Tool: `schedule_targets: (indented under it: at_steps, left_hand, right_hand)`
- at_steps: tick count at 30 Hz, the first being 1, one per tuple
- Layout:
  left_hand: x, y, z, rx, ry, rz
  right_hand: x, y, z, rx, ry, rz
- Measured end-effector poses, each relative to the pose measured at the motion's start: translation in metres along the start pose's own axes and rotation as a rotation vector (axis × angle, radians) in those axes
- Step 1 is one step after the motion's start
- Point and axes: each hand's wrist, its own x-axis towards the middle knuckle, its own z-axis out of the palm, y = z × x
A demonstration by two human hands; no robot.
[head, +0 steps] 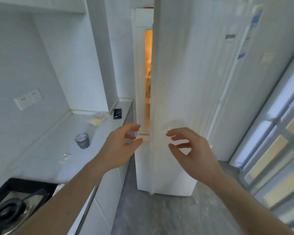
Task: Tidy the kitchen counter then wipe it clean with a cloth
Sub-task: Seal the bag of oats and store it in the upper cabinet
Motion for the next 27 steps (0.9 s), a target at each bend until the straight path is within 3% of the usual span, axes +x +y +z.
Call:
schedule_targets:
  at_steps: [5, 12, 27]
  left_hand:
    - [0.044, -0.006, 0.003, -0.011, 0.009, 0.028]
    - [0.119, -0.031, -0.014, -0.018, 0.198, 0.023]
    - [0.257, -0.096, -0.046, 0.157, 0.156, 0.036]
  right_hand:
    - [0.026, 0.017, -0.002, -0.040, 0.069, 0.002]
    - [0.086, 0.036, 0.012, -0.102, 0.129, -0.012]
    - [0.196, 0.078, 0.057, -0.206, 0.238, 0.043]
